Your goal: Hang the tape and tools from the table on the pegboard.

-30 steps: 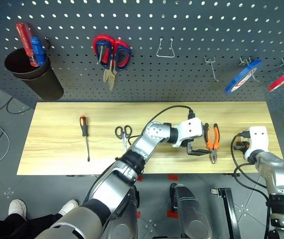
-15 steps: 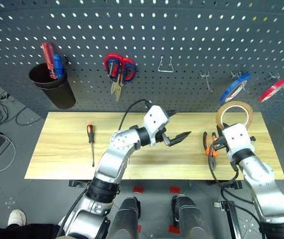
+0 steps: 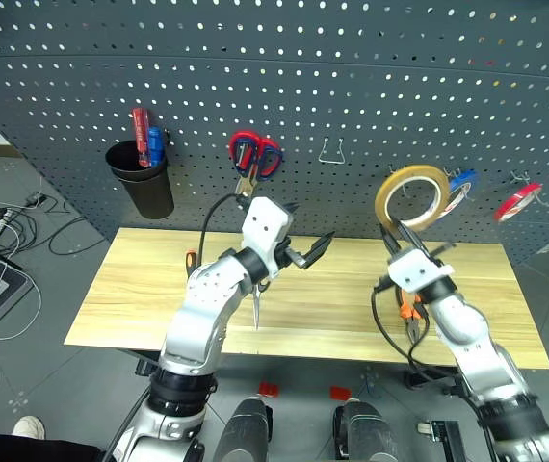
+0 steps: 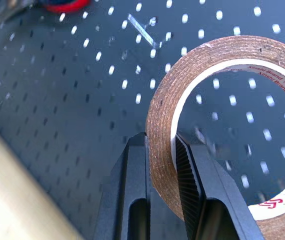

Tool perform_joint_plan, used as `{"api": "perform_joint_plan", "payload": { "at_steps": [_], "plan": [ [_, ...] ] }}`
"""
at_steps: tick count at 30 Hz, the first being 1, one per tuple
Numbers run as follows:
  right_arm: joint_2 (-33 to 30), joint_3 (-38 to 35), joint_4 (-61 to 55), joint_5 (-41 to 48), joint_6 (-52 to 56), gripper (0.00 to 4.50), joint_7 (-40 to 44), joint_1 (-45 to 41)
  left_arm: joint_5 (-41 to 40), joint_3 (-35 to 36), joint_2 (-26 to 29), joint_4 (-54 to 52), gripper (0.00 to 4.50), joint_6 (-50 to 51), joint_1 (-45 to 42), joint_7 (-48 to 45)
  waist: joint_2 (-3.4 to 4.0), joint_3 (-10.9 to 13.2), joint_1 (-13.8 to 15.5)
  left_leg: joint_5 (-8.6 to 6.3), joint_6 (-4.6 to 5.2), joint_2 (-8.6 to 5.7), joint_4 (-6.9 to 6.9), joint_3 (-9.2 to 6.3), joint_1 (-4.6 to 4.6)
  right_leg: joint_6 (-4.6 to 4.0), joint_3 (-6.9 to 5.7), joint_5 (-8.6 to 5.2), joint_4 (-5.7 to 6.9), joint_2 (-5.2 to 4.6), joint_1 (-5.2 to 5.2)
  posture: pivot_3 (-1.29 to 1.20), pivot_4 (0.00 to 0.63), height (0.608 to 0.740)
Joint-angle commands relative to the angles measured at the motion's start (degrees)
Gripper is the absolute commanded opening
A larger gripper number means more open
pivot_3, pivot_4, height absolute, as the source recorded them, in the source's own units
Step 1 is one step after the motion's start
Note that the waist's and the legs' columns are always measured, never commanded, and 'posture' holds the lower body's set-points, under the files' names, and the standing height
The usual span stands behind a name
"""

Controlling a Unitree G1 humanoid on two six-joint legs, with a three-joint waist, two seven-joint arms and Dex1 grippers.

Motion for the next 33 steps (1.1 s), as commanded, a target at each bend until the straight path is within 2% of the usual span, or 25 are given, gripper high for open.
{"api": "perform_joint_plan", "payload": {
  "at_steps": [1,9,16,21,22,26,30,33],
  "plan": [
    [0.33,-0.58,4.85,2.94,-1.68,0.43,2.24,-2.68,-0.66,-1.05,-0.63,1.26,4.50,-2.37,-1.94,0.27,-0.01,-0.02,0.05,0.00,0.00,0.00,-0.01,0.00,0.00,0.00,-0.01,0.00,0.00,0.00,-0.01,0.14,0.121,0.740],
    [2.02,-2.20,7.22,7.18,3.11,0.43,5.84,-3.67,-0.97,-1.60,-0.32,2.88,4.50,-3.83,-3.32,-0.37,0.03,-0.05,-0.14,0.00,0.00,0.04,-0.01,0.04,0.00,0.00,0.03,0.00,0.07,0.02,-0.07,0.13,0.127,0.740],
    [2.27,-2.57,2.23,7.77,7.06,2.72,7.44,0.67,-1.14,-1.82,-0.10,3.38,4.50,-4.03,-3.62,-0.73,0.04,-0.20,-0.08,0.00,0.00,0.03,0.01,0.03,0.00,0.00,0.04,0.00,0.07,0.02,-0.06,0.11,0.133,0.740],
    [1.67,-4.29,-6.03,9.56,13.92,4.33,9.57,6.20,-1.02,-2.98,0.97,3.37,4.50,-4.63,-1.80,-2.31,0.10,-0.34,-0.18,-0.01,0.01,0.03,0.01,0.04,-0.01,0.00,0.06,0.00,0.08,0.02,-0.06,0.10,0.151,0.740],
    [1.67,-4.56,-7.52,9.76,15.54,4.47,9.79,7.00,-0.97,-3.20,1.28,3.37,4.50,-4.86,-1.41,-2.68,0.14,-0.40,-0.24,-0.01,0.01,0.03,0.01,0.04,0.00,-0.01,0.06,0.00,0.08,0.02,-0.06,0.10,0.151,0.740],
    [1.67,-5.72,-14.95,11.63,30.17,4.47,12.69,10.56,-0.45,-5.18,4.52,5.33,4.50,-7.30,2.22,-6.49,0.17,-0.42,-0.38,-0.02,0.04,0.05,0.00,0.03,0.01,-0.01,0.07,0.00,0.09,0.05,-0.06,0.08,0.196,0.740],
    [6.70,-10.03,-20.32,17.88,55.98,4.47,11.41,8.89,-0.22,-8.32,10.11,7.43,4.50,-9.74,5.98,-13.13,0.20,-0.19,-0.72,-0.11,0.20,0.06,0.00,-0.04,0.05,-0.04,0.11,-0.02,0.10,0.07,-0.04,0.05,0.250,0.740],
    [11.02,-14.17,-20.71,21.29,70.19,4.47,8.82,5.70,0.09,-10.45,13.73,8.92,4.50,-11.45,6.23,-18.16,0.35,0.77,-0.99,-0.22,0.40,0.08,0.02,-0.19,0.05,-0.08,0.06,-0.04,0.13,0.08,-0.01,0.04,0.297,0.740]
  ]
}}
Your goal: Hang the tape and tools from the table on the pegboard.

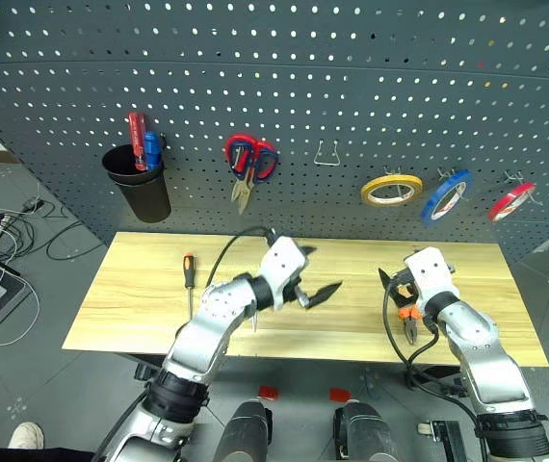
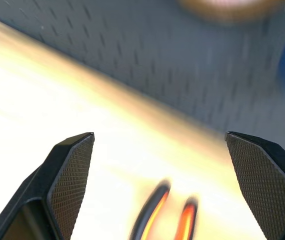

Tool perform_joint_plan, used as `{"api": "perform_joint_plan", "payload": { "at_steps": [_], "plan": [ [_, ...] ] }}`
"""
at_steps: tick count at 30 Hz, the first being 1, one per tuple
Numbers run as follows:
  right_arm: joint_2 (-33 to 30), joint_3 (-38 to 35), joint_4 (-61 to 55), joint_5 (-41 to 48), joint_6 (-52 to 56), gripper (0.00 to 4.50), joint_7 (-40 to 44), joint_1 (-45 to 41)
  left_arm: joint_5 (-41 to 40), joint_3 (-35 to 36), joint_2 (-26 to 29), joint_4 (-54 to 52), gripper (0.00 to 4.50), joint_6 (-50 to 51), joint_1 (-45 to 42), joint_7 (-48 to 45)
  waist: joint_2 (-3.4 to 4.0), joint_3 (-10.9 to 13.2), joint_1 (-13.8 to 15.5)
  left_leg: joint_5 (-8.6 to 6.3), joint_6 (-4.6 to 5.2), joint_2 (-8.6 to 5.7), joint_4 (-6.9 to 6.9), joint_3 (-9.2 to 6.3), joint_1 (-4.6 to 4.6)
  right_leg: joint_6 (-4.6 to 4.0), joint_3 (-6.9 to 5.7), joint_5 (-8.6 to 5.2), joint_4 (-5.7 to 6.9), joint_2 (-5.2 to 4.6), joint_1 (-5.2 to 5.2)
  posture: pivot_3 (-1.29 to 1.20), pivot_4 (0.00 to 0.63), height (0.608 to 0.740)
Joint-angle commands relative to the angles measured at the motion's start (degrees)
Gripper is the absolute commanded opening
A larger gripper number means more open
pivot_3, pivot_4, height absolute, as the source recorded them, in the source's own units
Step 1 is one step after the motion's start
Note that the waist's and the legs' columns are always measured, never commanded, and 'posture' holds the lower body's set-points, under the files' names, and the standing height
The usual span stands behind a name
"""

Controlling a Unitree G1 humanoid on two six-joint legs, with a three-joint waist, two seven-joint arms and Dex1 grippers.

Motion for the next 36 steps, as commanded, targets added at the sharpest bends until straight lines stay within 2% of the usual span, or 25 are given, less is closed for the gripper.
{"api": "perform_joint_plan", "payload": {
  "at_steps": [1,3,7,12,17,24,36],
  "plan": [
    [3.21,-5.08,-1.99,3.80,15.28,4.47,-3.26,-3.84,-0.13,-2.29,2.60,0.50,4.50,-3.29,-1.22,-5.86,0.20,0.93,-0.21,-0.03,0.05,-0.02,0.01,0.00,0.06,-0.02,0.02,0.00,0.01,-0.01,0.07,0.04,0.305,0.740],
    [4.61,-7.11,-1.70,4.46,20.66,4.47,-5.01,-5.64,-0.44,-2.26,3.14,1.69,4.50,-3.74,-2.48,-7.28,0.44,1.45,-0.25,-0.08,0.14,-0.05,0.04,-0.01,0.02,-0.03,0.00,-0.01,0.02,-0.03,0.06,0.04,0.320,0.740],
    [5.44,-9.24,-0.84,5.69,26.66,4.47,-6.80,-9.36,-0.53,-1.17,2.85,5.94,4.50,-4.86,-6.79,-8.39,0.44,2.86,-1.11,-0.11,0.19,-0.04,0.10,0.01,-0.05,-0.04,-0.01,-0.01,0.06,-0.01,-0.02,0.03,0.355,0.740],
    [4.18,-10.43,0.86,5.81,28.70,4.47,-7.80,-11.58,-0.71,-0.29,1.93,8.98,4.50,-5.81,-9.04,-8.00,0.40,4.26,-2.71,-0.13,0.23,-0.02,0.07,0.01,-0.06,-0.04,0.03,-0.01,0.05,-0.01,-0.03,0.03,0.370,0.740],
    [5.43,-12.40,3.05,6.74,30.32,4.47,-8.98,-13.11,-1.36,0.49,1.51,7.34,4.50,-4.06,-8.63,-7.79,0.25,5.67,-2.81,-0.16,0.29,0.02,0.07,0.01,-0.06,-0.04,0.06,-0.01,0.08,0.00,-0.07,0.05,0.396,0.740],
    [5.10,-11.76,7.17,7.32,28.41,4.47,-9.58,-15.52,-1.72,-0.43,1.71,3.41,4.50,-2.49,-6.64,-8.71,0.20,7.36,-2.77,-0.16,0.29,0.02,0.09,0.02,-0.08,-0.04,0.11,-0.01,0.11,-0.01,-0.12,0.06,0.425,0.740],
    [1.88,-9.48,17.51,6.60,21.75,4.47,-8.55,-19.27,-1.32,-0.72,0.55,5.28,4.50,-2.66,-9.01,-9.61,0.08,9.58,-2.66,-0.16,0.28,0.04,0.09,0.03,-0.10,-0.04,0.09,-0.01,0.14,-0.01,-0.15,0.07,0.446,0.740]
  ]
}}
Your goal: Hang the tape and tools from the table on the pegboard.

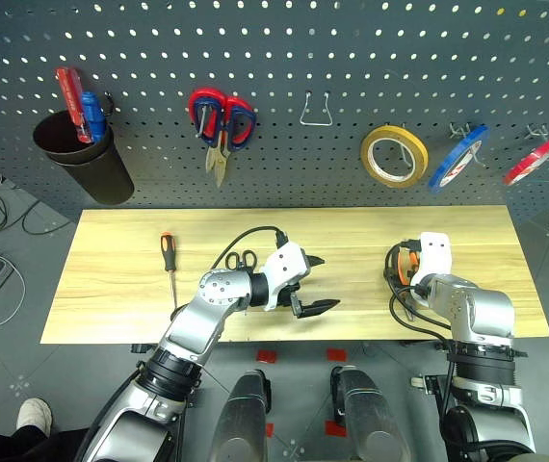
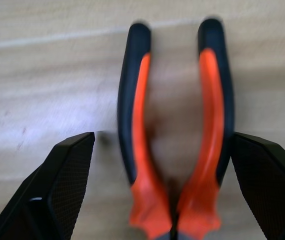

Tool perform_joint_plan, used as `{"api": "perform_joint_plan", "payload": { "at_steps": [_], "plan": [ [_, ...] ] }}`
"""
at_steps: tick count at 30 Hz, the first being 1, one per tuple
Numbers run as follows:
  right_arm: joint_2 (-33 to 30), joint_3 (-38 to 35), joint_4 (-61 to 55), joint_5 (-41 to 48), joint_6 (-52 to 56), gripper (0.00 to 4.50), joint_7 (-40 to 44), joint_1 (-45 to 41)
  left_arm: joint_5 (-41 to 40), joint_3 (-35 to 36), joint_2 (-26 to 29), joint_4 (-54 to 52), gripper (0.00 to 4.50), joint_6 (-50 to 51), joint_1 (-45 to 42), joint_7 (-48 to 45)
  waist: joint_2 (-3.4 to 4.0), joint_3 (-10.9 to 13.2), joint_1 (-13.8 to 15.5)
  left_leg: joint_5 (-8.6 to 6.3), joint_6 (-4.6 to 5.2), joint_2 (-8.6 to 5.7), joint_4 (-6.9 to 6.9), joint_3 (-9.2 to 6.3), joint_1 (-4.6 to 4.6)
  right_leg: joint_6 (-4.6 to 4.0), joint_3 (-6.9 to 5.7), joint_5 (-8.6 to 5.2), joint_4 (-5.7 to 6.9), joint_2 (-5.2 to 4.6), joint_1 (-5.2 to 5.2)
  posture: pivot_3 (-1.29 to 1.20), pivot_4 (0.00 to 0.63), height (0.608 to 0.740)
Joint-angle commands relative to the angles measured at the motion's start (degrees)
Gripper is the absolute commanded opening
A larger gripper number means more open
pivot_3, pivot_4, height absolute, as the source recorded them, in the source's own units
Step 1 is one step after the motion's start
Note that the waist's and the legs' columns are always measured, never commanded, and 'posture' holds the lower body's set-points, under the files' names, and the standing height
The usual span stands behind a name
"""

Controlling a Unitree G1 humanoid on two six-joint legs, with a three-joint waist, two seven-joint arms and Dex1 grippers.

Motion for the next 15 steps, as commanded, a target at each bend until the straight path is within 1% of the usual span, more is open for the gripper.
{"api": "perform_joint_plan", "payload": {
  "at_steps": [1,5,6,7,9,10,12,13,15],
  "plan": [
    [-1.44,0.37,2.28,0.14,-2.46,4.47,0.58,0.25,-0.85,0.25,-0.38,-0.16,4.50,-0.58,-0.81,-0.42,-0.03,0.10,0.02,0.00,0.00,0.00,0.00,0.00,0.00,0.00,0.00,0.00,0.00,0.00,0.00,0.07,0.446,0.740],
    [-2.18,0.18,3.08,0.75,-3.14,4.47,0.85,-0.03,-0.85,0.53,0.02,0.28,4.50,-0.95,-0.90,-0.61,-0.03,0.12,0.04,0.00,0.00,0.02,-0.01,-0.01,0.00,0.00,0.00,0.00,-0.01,0.00,0.00,0.07,0.443,0.740],
    [-2.38,0.38,2.79,0.82,-3.06,4.08,1.02,0.07,-0.84,0.46,0.14,0.28,4.50,-1.09,-0.85,-0.75,-0.03,0.12,0.04,0.00,0.00,0.02,-0.01,-0.01,0.00,0.00,-0.01,0.00,-0.01,0.01,0.00,0.07,0.437,0.740],
    [-2.64,0.66,2.50,0.83,-2.85,3.93,1.22,0.17,-0.87,0.41,0.23,0.23,4.50,-1.15,-0.82,-0.86,-0.03,0.12,0.05,0.00,0.00,0.02,-0.01,-0.01,0.00,0.00,0.00,0.00,-0.02,0.00,0.00,0.07,0.437,0.740],
    [-3.05,1.02,2.11,0.82,-2.13,3.29,1.36,0.19,-0.88,0.28,0.20,0.21,4.50,-1.27,-0.85,-0.93,-0.03,0.13,0.05,0.00,0.00,0.02,-0.01,-0.01,-0.01,0.00,0.00,0.00,-0.04,0.00,0.00,0.07,0.431,0.740],
    [-3.16,1.01,1.97,0.80,-1.48,3.09,1.20,0.06,-0.86,0.18,0.07,0.22,4.50,-1.32,-0.91,-0.87,-0.02,0.12,0.06,0.00,0.00,0.02,-0.02,-0.01,-0.01,0.00,-0.01,0.00,-0.05,0.00,0.00,0.07,0.419,0.740],
    [-3.33,0.91,1.38,0.86,-0.21,3.09,1.03,-0.32,-0.86,0.06,-0.30,0.16,4.50,-1.35,-1.07,-0.65,-0.02,0.13,0.07,0.00,-0.01,0.02,-0.03,-0.02,-0.01,0.01,-0.02,0.00,-0.07,0.00,0.00,0.07,0.419,0.740],
    [-3.26,0.49,0.78,0.96,1.05,3.09,0.68,-0.73,-0.78,0.00,-0.59,0.21,4.50,-1.47,-1.17,-0.42,-0.02,0.12,0.08,0.00,-0.01,0.02,-0.03,-0.02,-0.02,0.00,-0.02,0.00,-0.07,0.00,0.00,0.07,0.403,0.740],
    [-3.22,-0.09,-0.35,1.24,2.95,3.09,0.40,-1.35,-0.61,0.00,-1.06,0.42,4.50,-1.82,-1.35,-0.04,-0.02,0.12,0.11,0.01,-0.02,0.02,-0.03,-0.03,-0.02,0.00,-0.03,0.00,-0.08,-0.01,0.00,0.07,0.393,0.740]
  ]
}}
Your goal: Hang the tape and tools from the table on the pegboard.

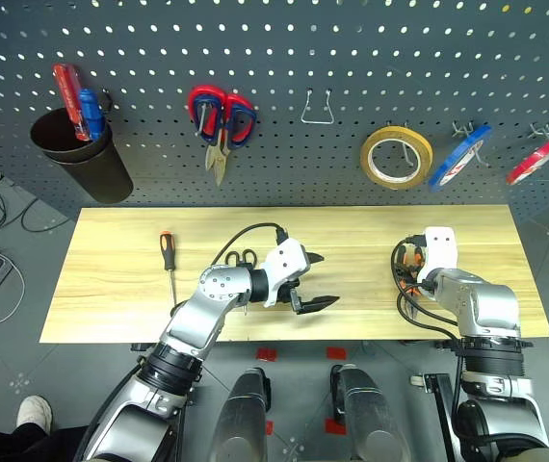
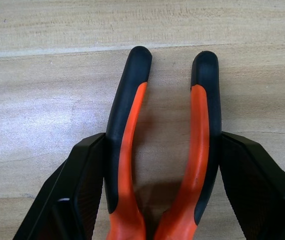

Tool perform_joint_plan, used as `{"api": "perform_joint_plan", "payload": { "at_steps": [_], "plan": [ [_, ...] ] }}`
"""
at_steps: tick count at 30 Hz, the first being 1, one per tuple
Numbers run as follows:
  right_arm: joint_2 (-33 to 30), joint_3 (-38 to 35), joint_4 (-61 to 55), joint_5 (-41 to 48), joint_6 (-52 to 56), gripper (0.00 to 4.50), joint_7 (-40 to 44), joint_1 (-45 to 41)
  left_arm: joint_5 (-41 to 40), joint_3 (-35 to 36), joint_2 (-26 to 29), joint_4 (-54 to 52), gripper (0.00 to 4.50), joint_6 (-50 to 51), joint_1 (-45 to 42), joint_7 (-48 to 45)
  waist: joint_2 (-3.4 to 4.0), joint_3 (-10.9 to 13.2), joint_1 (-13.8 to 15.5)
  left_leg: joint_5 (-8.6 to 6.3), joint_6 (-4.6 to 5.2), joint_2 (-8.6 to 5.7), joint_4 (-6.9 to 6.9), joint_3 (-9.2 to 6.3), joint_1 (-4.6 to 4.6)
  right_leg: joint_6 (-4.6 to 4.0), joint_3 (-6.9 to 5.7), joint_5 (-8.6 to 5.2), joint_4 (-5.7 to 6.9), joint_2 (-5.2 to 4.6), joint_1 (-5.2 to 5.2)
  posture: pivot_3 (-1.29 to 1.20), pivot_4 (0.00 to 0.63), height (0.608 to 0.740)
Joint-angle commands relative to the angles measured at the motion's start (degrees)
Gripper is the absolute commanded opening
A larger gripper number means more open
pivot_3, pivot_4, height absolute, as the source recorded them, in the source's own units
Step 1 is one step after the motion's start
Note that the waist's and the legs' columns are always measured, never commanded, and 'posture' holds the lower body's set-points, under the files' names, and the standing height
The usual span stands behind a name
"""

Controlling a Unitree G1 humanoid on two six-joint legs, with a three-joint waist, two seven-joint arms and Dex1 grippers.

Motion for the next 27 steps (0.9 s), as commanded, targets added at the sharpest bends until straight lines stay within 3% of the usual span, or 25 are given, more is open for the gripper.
{"api": "perform_joint_plan", "payload": {
  "at_steps": [1,9,14,19,27],
  "plan": [
    [-0.40,-1.32,-3.24,1.25,3.87,3.09,-0.36,-0.40,-0.52,-0.06,-1.08,-1.04,4.50,-1.71,-0.48,0.23,0.00,0.00,0.03,0.00,-0.01,0.00,0.00,0.00,-0.01,0.00,-0.01,0.00,-0.01,0.00,0.00,0.07,0.388,0.740],
    [-5.46,6.27,-21.50,7.37,4.30,3.09,10.19,7.06,-3.44,1.68,-0.86,-9.81,4.50,2.42,4.24,2.15,0.07,-0.37,-0.01,0.18,-0.32,0.00,0.06,-0.03,-0.63,0.01,-0.08,0.01,0.03,-0.02,-0.61,0.07,0.304,0.740],
    [-6.97,12.63,-30.75,5.58,-13.57,3.09,13.48,12.89,-8.07,6.12,0.45,-22.83,4.50,10.09,12.30,6.89,0.11,-1.76,-0.18,0.20,-0.36,0.03,0.01,-0.03,-0.94,0.01,-0.10,0.01,0.00,-0.03,-0.94,0.07,0.219,0.740],
    [-0.90,16.50,-32.51,4.33,-26.77,3.09,11.17,11.07,-10.49,10.94,0.21,-31.91,4.50,16.03,15.22,14.19,0.01,-4.87,0.23,0.32,-0.57,0.00,0.03,-0.05,-0.90,0.02,-0.16,0.01,0.03,-0.05,-0.87,0.10,0.168,0.740],
    [7.80,19.48,-21.48,-2.10,-51.64,3.09,7.31,-2.14,-10.66,17.35,-1.98,-36.35,4.50,18.37,14.81,25.00,-0.11,-8.40,2.17,0.34,-0.61,-0.08,-0.03,0.02,-0.82,0.02,-0.17,0.02,-0.05,-0.03,-0.82,0.18,0.116,0.740]
  ]
}}
